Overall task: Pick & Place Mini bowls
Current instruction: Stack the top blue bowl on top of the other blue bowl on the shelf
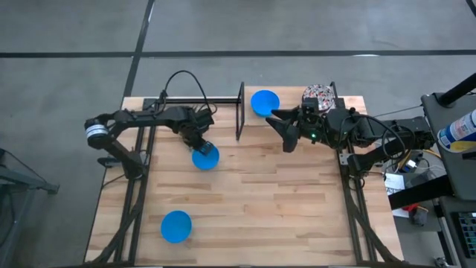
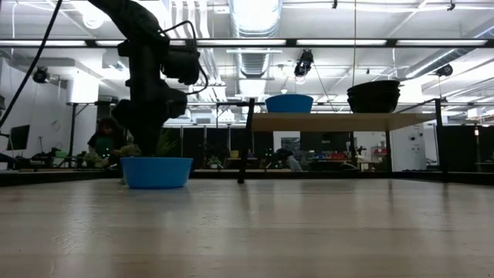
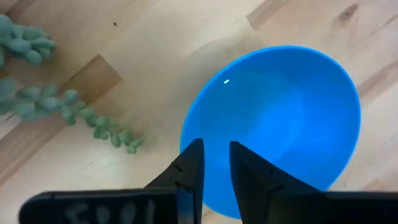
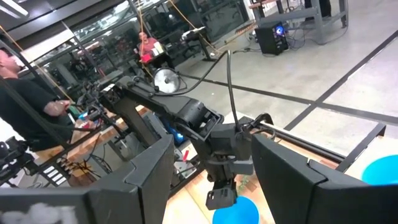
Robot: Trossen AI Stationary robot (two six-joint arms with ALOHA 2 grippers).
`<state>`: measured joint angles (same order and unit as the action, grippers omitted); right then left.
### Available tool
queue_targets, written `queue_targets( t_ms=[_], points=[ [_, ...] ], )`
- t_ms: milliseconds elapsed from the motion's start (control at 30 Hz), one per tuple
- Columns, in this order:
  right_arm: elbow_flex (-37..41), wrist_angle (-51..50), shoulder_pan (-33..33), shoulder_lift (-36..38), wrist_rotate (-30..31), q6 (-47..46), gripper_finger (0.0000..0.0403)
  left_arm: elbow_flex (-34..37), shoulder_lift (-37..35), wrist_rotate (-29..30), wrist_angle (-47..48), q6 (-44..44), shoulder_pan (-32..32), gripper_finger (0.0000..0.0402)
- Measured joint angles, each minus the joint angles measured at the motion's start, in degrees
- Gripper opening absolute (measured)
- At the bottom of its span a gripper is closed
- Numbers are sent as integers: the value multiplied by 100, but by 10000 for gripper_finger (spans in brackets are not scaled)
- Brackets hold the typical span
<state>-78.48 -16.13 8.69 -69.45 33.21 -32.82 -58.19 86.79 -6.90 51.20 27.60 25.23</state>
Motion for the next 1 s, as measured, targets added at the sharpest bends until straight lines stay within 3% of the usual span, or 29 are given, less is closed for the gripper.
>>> queue_targets(
  t_ms=[267, 833, 1000],
  points=[
    [0, -38, -6, 0, -2, 2, 210, 138, 49, 826, -86, 80, 15, 69],
    [0, -38, -13, 0, -2, 4, 210, 129, 381, 691, -415, 118, 0, 67],
    [0, -38, -11, 0, -4, 4, 210, 112, 384, 675, -536, 110, 0, 23]
  ],
)
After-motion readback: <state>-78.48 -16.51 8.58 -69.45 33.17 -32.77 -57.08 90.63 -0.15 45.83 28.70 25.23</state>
